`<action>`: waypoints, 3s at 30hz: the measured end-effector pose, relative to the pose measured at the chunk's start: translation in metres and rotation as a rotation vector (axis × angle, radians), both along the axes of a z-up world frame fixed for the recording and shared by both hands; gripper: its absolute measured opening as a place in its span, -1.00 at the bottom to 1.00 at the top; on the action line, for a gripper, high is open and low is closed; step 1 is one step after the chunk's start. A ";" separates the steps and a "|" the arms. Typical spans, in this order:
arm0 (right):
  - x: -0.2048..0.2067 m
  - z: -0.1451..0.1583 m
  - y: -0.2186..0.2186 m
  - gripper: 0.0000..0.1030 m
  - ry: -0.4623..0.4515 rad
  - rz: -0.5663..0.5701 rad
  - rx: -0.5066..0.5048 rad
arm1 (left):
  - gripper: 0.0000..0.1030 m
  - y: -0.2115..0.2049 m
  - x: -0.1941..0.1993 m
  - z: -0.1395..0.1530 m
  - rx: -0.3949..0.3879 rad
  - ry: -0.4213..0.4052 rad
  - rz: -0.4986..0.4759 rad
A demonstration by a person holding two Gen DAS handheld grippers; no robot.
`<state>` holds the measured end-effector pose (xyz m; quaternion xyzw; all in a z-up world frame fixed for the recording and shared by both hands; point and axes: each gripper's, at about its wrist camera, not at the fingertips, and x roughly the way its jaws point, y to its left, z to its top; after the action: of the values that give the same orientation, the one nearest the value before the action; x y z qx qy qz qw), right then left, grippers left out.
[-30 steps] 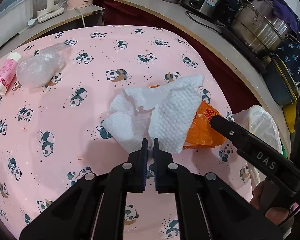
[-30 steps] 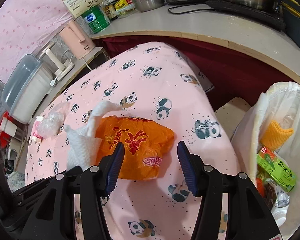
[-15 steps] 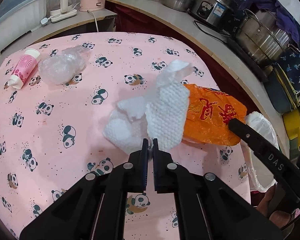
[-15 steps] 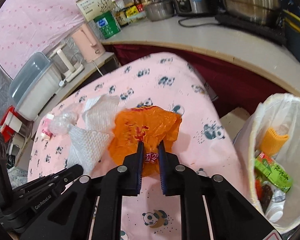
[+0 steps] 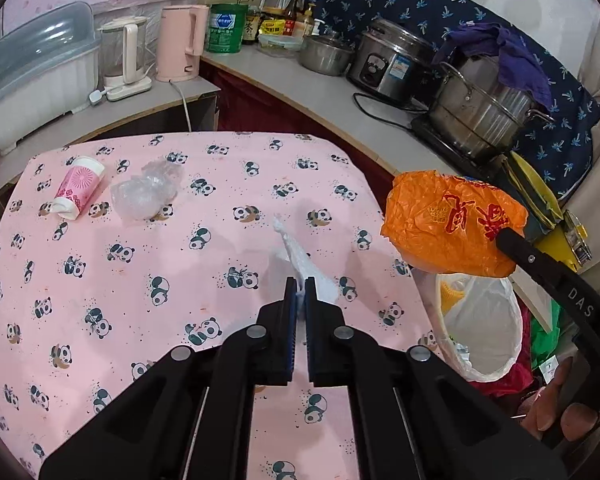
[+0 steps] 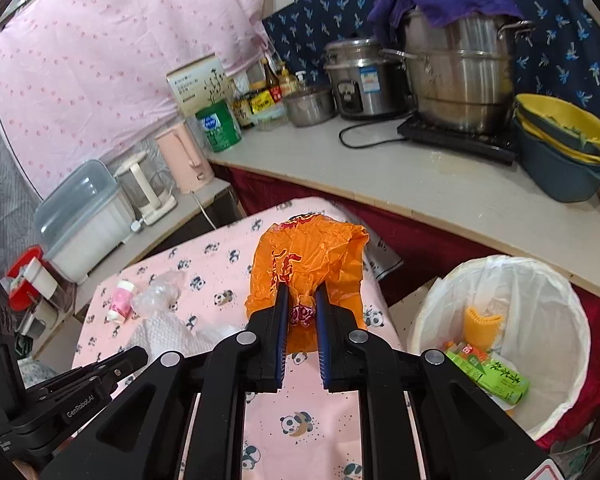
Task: Collect trash
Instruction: 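Carry the paper towel and orange bag over the bin with both grippers, then open both grippers to drop the towel and orange bag into the bin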
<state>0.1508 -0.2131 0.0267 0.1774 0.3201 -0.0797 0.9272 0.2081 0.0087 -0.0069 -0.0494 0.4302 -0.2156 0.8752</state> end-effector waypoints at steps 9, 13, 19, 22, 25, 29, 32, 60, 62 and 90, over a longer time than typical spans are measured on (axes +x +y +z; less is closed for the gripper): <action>-0.044 0.030 -0.016 -0.76 -0.065 -0.042 -0.010 | -0.93 -0.024 -0.037 0.037 -0.015 -0.071 -0.056; -0.062 0.037 -0.027 -0.76 -0.084 -0.068 -0.007 | -0.93 -0.040 -0.052 0.047 -0.010 -0.095 -0.092; -0.086 0.040 -0.048 -0.76 -0.102 -0.116 0.005 | -0.93 -0.066 -0.068 0.055 0.001 -0.118 -0.144; -0.095 0.040 -0.058 -0.76 -0.106 -0.137 0.008 | -0.93 -0.080 -0.076 0.059 0.006 -0.129 -0.174; -0.105 0.039 -0.070 -0.76 -0.108 -0.159 0.011 | -0.93 -0.096 -0.084 0.062 0.011 -0.140 -0.204; -0.118 0.036 -0.084 -0.76 -0.110 -0.191 0.017 | -0.93 -0.118 -0.092 0.064 0.018 -0.148 -0.250; -0.128 0.034 -0.098 -0.76 -0.110 -0.219 0.023 | -0.93 -0.136 -0.098 0.063 0.020 -0.144 -0.291; -0.167 -0.016 -0.177 -0.76 -0.035 -0.382 0.088 | -0.39 -0.249 -0.095 0.005 0.069 -0.015 -0.456; -0.163 -0.020 -0.177 -0.76 -0.029 -0.378 0.091 | -0.07 -0.245 -0.091 0.005 0.057 -0.026 -0.436; -0.097 -0.015 -0.119 -0.16 0.000 -0.232 0.046 | 0.48 -0.147 -0.044 0.002 0.041 -0.035 -0.166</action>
<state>0.0537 -0.3320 0.0117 0.2347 0.2993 -0.1791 0.9073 0.1645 -0.1386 -0.0044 0.0083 0.4220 -0.2793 0.8625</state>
